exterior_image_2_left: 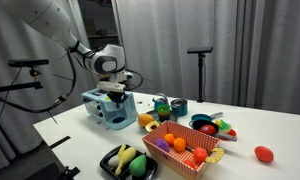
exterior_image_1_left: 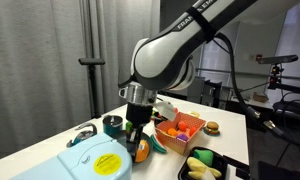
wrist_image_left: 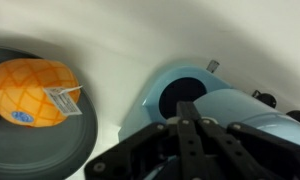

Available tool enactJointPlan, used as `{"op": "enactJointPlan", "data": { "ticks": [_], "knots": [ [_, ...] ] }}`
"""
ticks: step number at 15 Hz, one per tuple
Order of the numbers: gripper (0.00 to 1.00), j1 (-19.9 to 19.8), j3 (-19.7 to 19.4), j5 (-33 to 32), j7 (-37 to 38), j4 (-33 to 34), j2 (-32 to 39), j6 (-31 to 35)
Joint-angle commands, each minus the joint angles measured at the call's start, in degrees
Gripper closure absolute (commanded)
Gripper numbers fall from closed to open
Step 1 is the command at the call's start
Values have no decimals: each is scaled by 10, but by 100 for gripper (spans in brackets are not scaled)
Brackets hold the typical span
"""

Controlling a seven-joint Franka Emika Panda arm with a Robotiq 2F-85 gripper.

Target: Push the bowl closed

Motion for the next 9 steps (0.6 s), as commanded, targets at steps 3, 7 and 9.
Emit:
{"op": "enactJointPlan", "data": {
  "ticks": [3, 7, 9],
  "knots": [
    [100, -2, -3, -17, -31, -6, -23, -1],
    [100, -2, -15, -47, -15, 2, -24, -11],
    [100, -1, -18, -55, -11, 0, -26, -12]
  ]
}}
